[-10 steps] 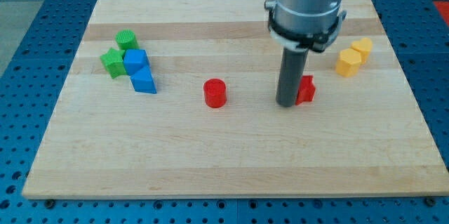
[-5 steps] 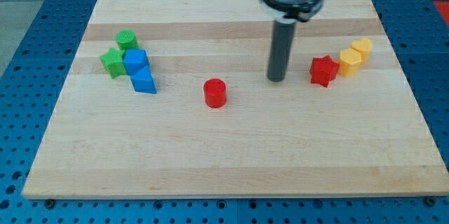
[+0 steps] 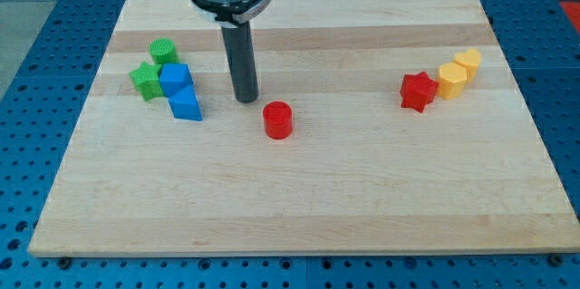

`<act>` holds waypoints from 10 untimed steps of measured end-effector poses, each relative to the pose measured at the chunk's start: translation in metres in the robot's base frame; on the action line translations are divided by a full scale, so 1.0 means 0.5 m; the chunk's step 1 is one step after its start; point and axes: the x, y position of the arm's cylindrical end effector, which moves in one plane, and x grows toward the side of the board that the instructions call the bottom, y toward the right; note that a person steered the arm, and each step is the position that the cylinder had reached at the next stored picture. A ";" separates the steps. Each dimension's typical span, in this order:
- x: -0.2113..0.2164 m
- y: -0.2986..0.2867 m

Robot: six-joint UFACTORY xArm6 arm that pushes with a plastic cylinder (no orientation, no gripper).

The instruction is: Push red circle into left side of red star

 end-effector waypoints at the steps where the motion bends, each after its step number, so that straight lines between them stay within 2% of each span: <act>1: 0.086 0.002; 3: 0.086 0.007; 5: 0.049 0.189; 7: -0.039 0.398; 10: -0.044 0.426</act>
